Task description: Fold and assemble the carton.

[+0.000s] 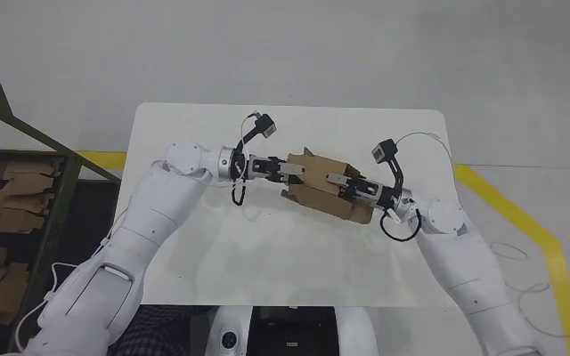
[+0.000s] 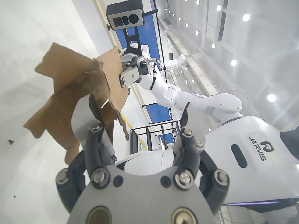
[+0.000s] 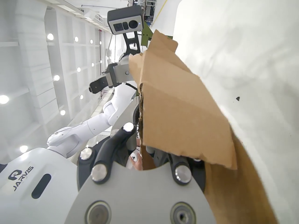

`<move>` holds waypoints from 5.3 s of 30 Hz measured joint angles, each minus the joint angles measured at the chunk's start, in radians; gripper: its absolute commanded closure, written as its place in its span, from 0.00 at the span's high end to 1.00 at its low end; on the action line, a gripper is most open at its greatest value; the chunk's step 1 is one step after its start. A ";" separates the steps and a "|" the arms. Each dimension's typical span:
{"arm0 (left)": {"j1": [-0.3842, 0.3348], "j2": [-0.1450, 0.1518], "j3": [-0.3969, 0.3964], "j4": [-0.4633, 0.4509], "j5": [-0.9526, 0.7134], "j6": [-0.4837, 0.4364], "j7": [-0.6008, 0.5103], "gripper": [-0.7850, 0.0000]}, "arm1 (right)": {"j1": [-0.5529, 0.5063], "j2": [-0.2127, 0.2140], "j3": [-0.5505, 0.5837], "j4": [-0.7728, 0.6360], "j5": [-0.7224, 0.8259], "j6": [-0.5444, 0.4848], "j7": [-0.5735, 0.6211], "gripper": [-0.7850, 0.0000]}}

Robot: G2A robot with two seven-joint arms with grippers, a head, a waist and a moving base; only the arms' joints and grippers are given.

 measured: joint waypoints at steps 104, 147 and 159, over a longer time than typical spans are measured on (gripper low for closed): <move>0.068 0.024 -0.084 0.042 -0.046 0.059 -0.104 1.00 | 0.010 -0.018 -0.016 -0.005 0.077 -0.056 0.108 0.00; 0.067 0.024 -0.069 -0.041 -0.122 0.088 -0.132 1.00 | 0.032 -0.039 -0.072 0.030 0.137 -0.097 0.184 0.00; 0.056 0.021 -0.058 -0.042 -0.127 0.090 -0.134 1.00 | 0.036 -0.045 -0.083 0.038 0.146 -0.094 0.175 0.00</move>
